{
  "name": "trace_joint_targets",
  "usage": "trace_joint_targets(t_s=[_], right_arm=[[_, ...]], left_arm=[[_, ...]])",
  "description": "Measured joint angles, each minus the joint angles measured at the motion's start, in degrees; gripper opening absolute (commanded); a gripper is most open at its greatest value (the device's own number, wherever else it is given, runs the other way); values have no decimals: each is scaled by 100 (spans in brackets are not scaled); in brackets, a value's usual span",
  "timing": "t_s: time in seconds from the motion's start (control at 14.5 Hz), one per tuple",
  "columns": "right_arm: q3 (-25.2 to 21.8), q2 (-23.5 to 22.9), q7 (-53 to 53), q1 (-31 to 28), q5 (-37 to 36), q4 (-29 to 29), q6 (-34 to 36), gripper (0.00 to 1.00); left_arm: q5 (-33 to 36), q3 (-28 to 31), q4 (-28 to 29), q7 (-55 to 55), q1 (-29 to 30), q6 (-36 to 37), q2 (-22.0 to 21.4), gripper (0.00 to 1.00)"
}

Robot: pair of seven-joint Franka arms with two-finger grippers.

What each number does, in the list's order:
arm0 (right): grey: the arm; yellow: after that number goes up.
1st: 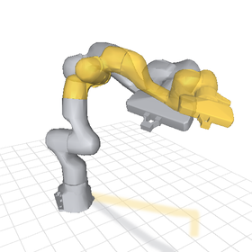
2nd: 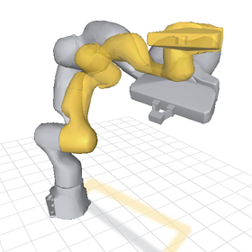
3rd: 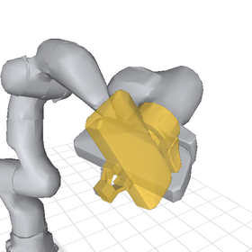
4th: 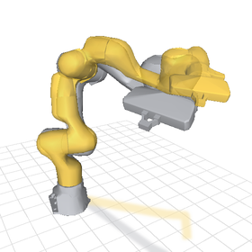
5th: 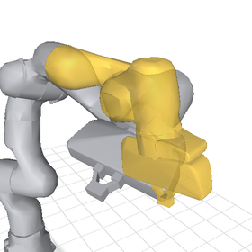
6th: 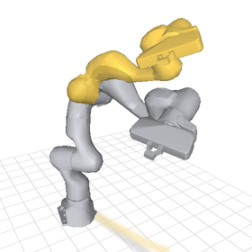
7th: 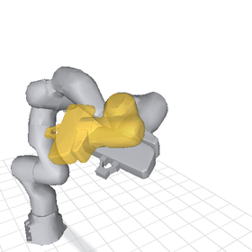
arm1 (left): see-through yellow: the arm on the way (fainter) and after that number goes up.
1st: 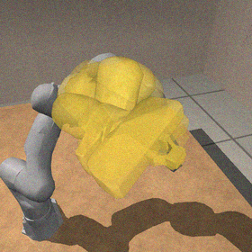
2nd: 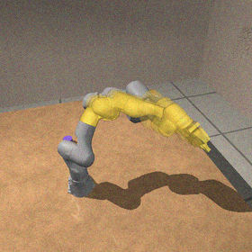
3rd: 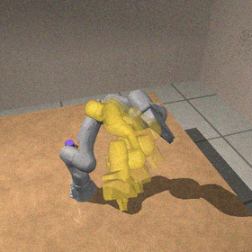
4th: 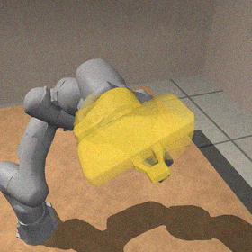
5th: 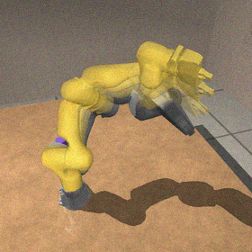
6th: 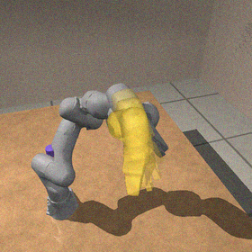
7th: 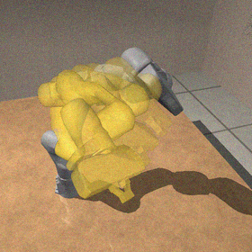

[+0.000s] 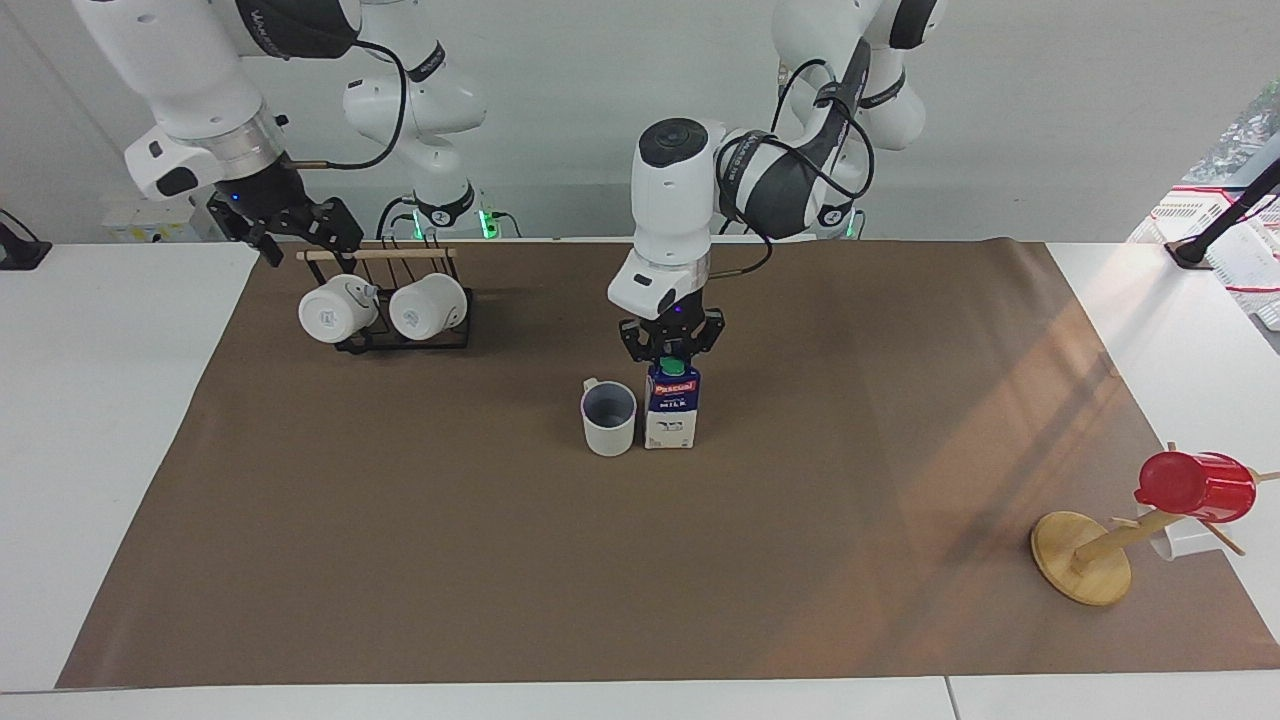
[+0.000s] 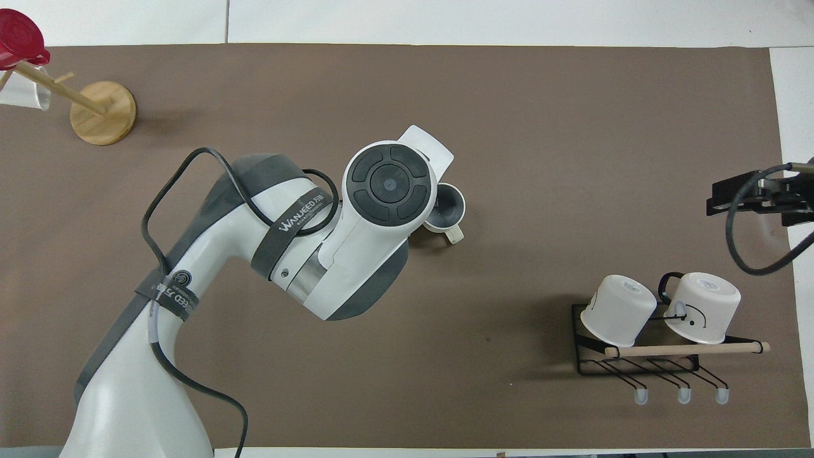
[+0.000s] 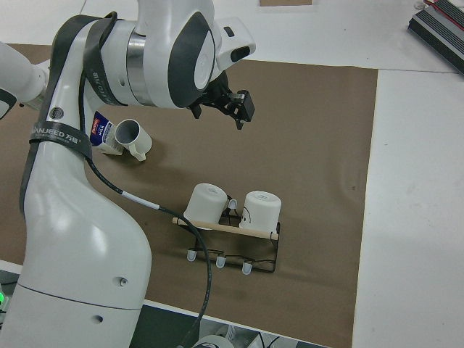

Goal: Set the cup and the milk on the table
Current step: 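Lower the milk carton beside the mug and open the left gripper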

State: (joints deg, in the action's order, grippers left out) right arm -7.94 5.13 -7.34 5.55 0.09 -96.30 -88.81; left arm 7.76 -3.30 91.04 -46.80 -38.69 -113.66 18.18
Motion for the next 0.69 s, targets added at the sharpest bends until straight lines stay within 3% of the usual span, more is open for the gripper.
trace_joint_targets(t_s=[0.07, 0.21, 0.28, 0.41, 0.69], right_arm=[[-4, -4, 41, -86, 0, 21, 1, 100], [45, -23, 60, -221, 0, 35, 1, 100], [210, -35, 61, -391, 0, 37, 1, 100], [638, -51, 61, -773, 0, 37, 1, 100], [753, -54, 61, -821, -3, 39, -1, 100]], left_arm=[[0, 3, 0, 0, 0, 2, 0, 0], [1, 16, 0, -1, 0, 6, 0, 82], [2, 24, -1, -1, 0, 8, 0, 100], [31, 47, -1, -2, 0, 16, 1, 100], [39, 102, -113, -21, 29, 33, -38, 100]])
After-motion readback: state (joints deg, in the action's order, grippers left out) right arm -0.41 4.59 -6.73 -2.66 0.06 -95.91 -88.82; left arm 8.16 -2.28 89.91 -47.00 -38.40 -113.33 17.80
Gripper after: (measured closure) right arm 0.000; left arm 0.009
